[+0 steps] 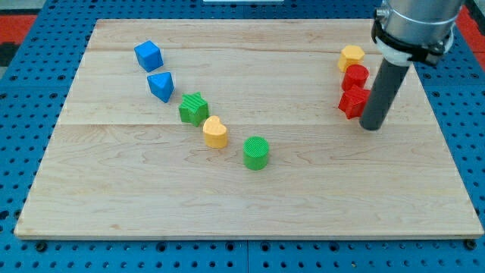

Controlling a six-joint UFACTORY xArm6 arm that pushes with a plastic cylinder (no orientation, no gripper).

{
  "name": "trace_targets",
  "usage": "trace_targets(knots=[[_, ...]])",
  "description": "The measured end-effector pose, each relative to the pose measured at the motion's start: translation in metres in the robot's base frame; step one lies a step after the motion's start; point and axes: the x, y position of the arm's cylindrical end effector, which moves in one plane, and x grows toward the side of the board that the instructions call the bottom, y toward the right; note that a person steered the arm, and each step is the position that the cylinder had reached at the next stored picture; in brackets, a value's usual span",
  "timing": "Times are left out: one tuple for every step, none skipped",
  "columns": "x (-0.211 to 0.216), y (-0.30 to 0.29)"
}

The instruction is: Move green circle to the bottom left of red star

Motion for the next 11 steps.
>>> trace_targets(knots=[[0.045,-0.041],[0.078,-0.124],[0.083,-0.208],[0.062,-0.196],[0.049,-0.141],[0.025,-0.139],[0.013,-0.168],[0.005,-0.154],[0.005,-0.108],[0.004,-0.105],[-0.015,-0.127]])
